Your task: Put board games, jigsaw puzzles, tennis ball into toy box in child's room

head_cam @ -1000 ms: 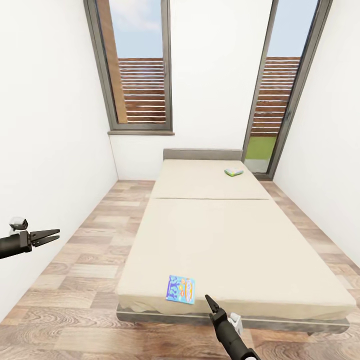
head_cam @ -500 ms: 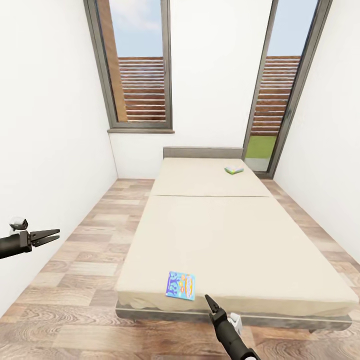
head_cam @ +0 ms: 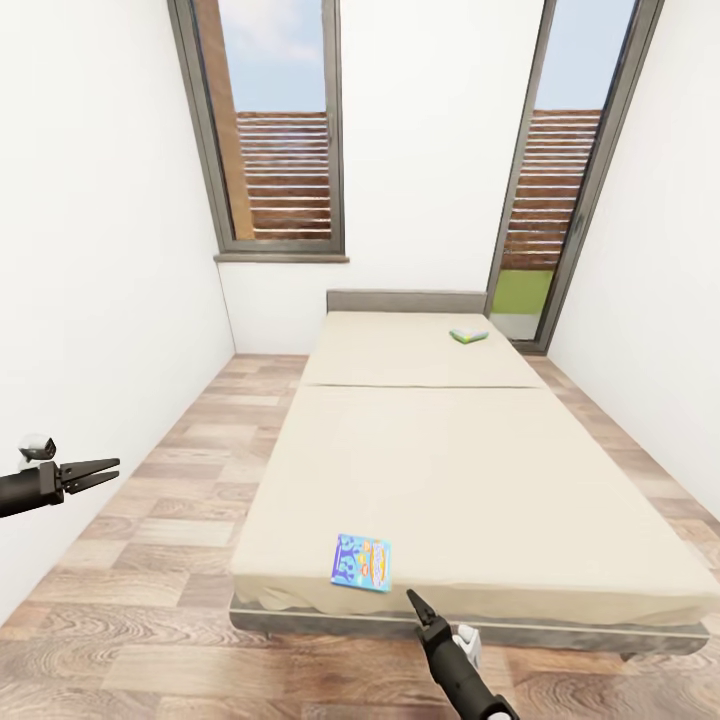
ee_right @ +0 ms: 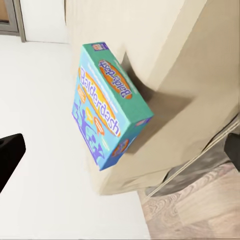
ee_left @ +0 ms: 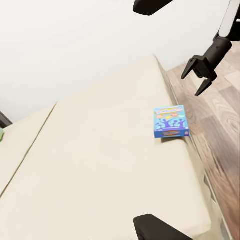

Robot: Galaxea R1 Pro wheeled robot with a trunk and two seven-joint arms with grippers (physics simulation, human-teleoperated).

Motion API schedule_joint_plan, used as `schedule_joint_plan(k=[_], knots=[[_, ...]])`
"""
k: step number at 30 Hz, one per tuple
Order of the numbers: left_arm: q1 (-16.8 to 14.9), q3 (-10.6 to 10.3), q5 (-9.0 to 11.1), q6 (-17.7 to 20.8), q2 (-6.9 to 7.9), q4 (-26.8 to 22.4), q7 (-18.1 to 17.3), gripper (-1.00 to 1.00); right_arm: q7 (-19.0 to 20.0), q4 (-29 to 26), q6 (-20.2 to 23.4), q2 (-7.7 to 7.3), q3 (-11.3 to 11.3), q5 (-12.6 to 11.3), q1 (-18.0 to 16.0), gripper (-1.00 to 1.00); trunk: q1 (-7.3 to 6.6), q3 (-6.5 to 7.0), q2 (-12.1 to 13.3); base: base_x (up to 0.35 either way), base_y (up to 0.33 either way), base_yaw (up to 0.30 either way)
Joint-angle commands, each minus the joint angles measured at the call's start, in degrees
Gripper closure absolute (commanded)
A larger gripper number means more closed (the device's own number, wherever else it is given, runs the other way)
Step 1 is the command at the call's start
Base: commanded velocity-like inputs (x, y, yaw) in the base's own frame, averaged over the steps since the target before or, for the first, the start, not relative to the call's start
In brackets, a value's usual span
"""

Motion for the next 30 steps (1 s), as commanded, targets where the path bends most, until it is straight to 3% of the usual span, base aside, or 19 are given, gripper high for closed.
schedule_joint_plan(k=[1, 6, 10, 30], knots=[[0.0, 0.0, 0.0, 0.6, 0.01, 0.0, -0.2, -1.00, 0.4, -0.1, 0.6, 0.04, 0.6, -0.4, 0.0, -1.00, 0.22, -0.24, -0.4, 0.000, 0.000, 0.000], [0.0, 0.0, 0.0, 0.6, 0.01, 0.0, -0.2, -1.00, 2.4, -0.3, 0.5, 0.05, 5.0, -0.3, -0.1, -1.00, 1.10, -0.96, -2.0, 0.000, 0.000, 0.000], [-0.1, 0.0, 0.0, 0.6, 0.01, 0.0, -0.2, -1.00, 3.7, -0.3, 0.4, -0.01, 6.7, -0.3, -0.1, -1.00, 1.10, -0.96, -2.0, 0.000, 0.000, 0.000], [-0.1, 0.0, 0.0, 0.6, 0.01, 0.0, -0.2, -1.00, 4.2, -0.3, 0.3, -0.04, 7.3, -0.6, -0.1, -1.00, 1.10, -0.96, -2.0, 0.049, 0.045, 0.000]])
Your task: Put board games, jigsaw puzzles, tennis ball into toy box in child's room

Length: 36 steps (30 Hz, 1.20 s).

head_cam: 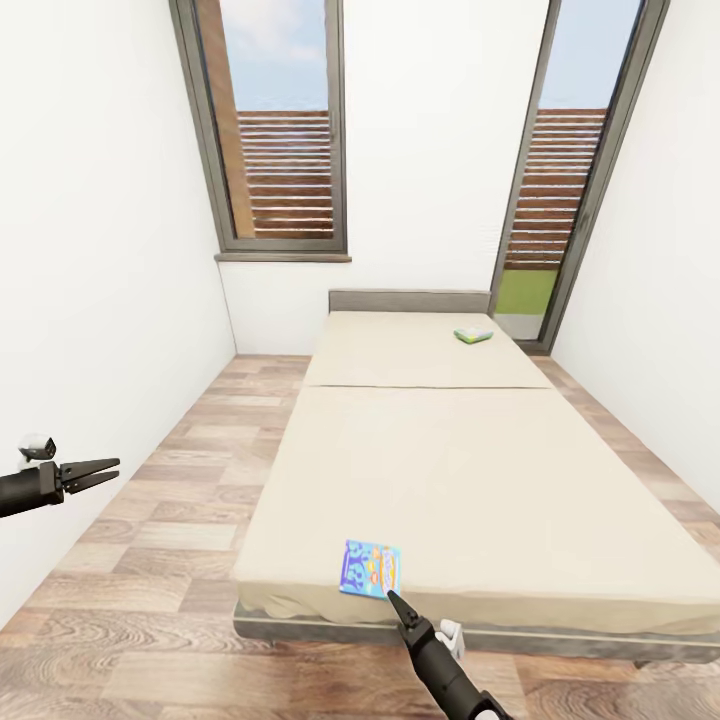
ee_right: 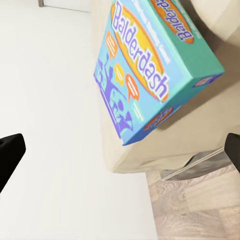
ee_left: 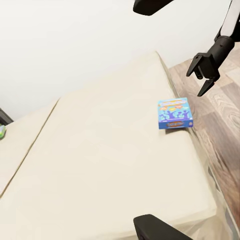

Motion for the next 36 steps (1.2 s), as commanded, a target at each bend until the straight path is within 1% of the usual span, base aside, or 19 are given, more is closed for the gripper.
schedule_joint_plan(k=[1, 15, 29, 36], knots=[[0.0, 0.0, 0.0, 0.6, 0.01, 0.0, -0.2, -1.00, 0.2, 0.0, 0.6, 0.02, -0.1, -0.6, 0.0, -1.00, -0.01, -0.05, 0.0, 0.044, 0.008, 0.000], [0.0, 0.0, 0.0, 0.6, -0.04, 0.0, -0.2, -1.00, 0.1, 0.0, 0.6, 0.02, -0.1, -0.8, 0.0, -1.00, -0.01, -0.05, 0.0, 0.033, 0.002, 0.000], [0.0, 0.0, 0.0, 0.6, -0.07, 0.0, -0.2, -1.00, 0.1, 0.1, 0.6, 0.02, -0.2, -0.8, 0.0, -1.00, 3.07, -2.57, -5.6, 0.000, 0.000, 0.000], [0.0, 0.0, 0.0, 0.6, -0.01, 0.0, -0.2, -1.00, 0.1, 0.1, 0.5, 0.02, -0.2, -0.8, 0.0, -1.00, 3.07, -2.57, -5.6, 0.000, 0.000, 0.000]])
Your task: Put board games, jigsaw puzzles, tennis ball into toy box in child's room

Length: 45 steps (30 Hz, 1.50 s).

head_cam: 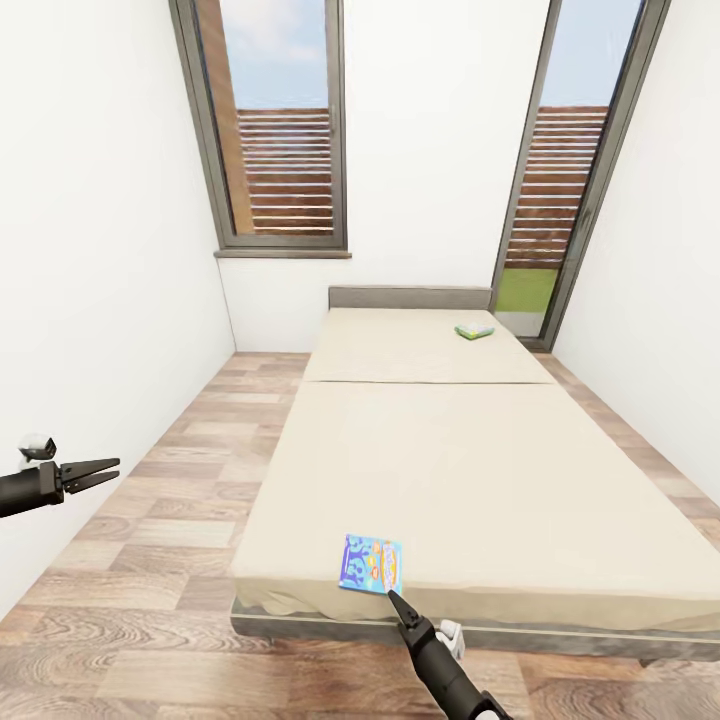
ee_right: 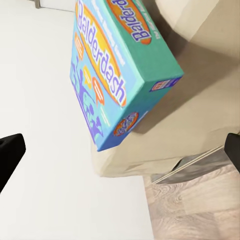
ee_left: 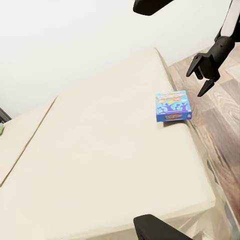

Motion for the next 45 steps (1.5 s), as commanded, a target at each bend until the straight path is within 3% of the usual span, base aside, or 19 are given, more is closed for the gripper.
schedule_joint_plan(k=[1, 39, 45], knots=[[0.0, 0.0, 0.0, 0.6, 0.01, 0.0, -0.2, -1.00, 0.2, 0.0, 0.6, 0.02, -0.1, -0.5, 0.0, -1.00, -0.01, -0.05, 0.0, 0.000, 0.000, 0.000], [0.0, 0.0, -0.1, 0.6, -0.07, 0.0, -0.2, -1.00, 0.1, 0.0, 0.7, -0.07, -0.3, -0.6, 0.0, -1.00, -0.01, -0.05, 0.0, 0.058, 0.006, 0.000], [0.0, 0.0, -0.1, 0.6, -0.07, 0.0, -0.2, -1.00, 0.1, 0.0, 0.7, -0.07, -0.3, -0.6, 0.0, -1.00, 1.09, -0.95, -2.0, 0.001, 0.000, 0.000]])
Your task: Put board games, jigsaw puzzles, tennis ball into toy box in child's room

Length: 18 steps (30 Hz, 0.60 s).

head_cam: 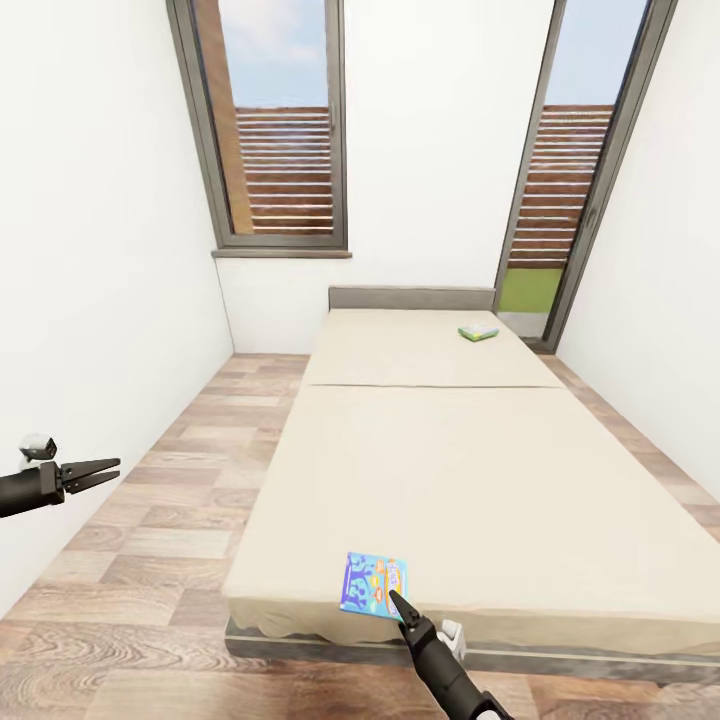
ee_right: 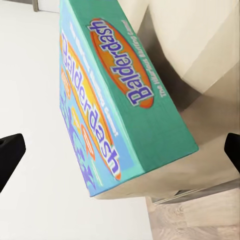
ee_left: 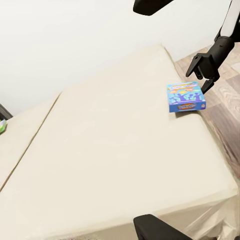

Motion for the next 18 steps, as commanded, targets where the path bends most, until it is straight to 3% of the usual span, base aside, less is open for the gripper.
schedule_joint_plan(k=[1, 18], knots=[[0.0, 0.0, 0.0, 0.6, 0.01, 0.0, -0.2, -1.00, 0.2, 0.0, 0.6, 0.02, -0.1, -0.5, 0.0, -1.00, -0.01, -0.05, 0.0, 0.000, 0.000, 0.000], [-0.1, 0.0, 0.0, 0.6, 0.01, 0.0, -0.2, -1.00, 0.2, 0.0, 0.5, 0.02, -0.1, -0.4, 0.0, -1.00, -0.01, -0.05, 0.0, 0.019, 0.010, 0.000]])
